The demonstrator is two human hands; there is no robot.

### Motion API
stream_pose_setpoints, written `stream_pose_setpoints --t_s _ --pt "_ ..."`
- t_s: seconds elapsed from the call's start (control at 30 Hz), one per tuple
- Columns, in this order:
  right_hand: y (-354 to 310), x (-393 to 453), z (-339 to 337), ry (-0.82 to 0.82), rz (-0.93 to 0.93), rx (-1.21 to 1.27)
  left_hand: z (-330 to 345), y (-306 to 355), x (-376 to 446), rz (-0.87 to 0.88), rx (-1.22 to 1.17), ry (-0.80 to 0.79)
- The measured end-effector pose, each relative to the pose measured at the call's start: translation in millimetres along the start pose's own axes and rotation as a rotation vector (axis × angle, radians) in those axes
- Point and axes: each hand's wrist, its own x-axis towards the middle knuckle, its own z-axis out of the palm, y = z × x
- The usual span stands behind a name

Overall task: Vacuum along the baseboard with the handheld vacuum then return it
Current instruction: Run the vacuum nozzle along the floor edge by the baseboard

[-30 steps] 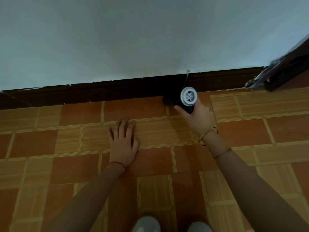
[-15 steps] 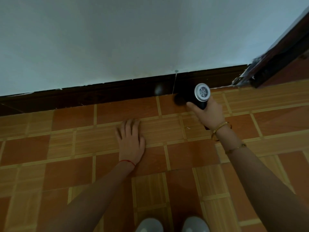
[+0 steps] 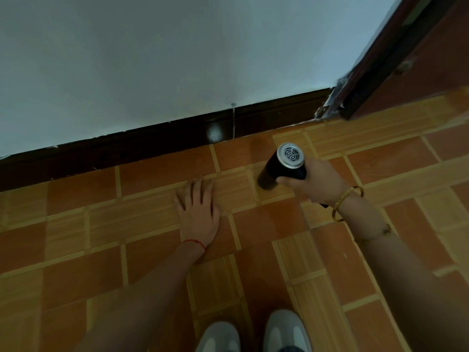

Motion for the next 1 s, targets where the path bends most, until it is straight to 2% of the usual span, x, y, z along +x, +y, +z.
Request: stream_pose_setpoints --t_s 0.1,0.27,0.4,0.5,0.6,0.73,0.9,1.0 --pt "3 -8 2 0.105 0.045 -0.024 0 1 -1 0.008 0.007 0.014" --pt "1 -15 3 -0.019 0.028 0.045 1 0 -2 0.014 0.026 0.026" --pt "12 -24 8 0.173 0.133 -0.012 2 2 -1 0.017 0.030 0.035" --pt "25 -36 3 0.119 0.152 0.098 2 4 -3 0.027 0.024 0.051" --pt "32 -50 -7 -0.006 0.144 0.138 3 15 -8 0.077 -0.030 0.059" --pt "45 -68 -6 0.151 0.174 0.044 8 47 -13 0.164 -0.101 0.015" --pt "59 -107 -12 0.042 0.248 0.116 20 86 -17 0.309 -0.087 -0.096" --pt "77 -129 -9 0.186 0.365 -0.030 25 101 -19 0.343 -0.061 -0.107"
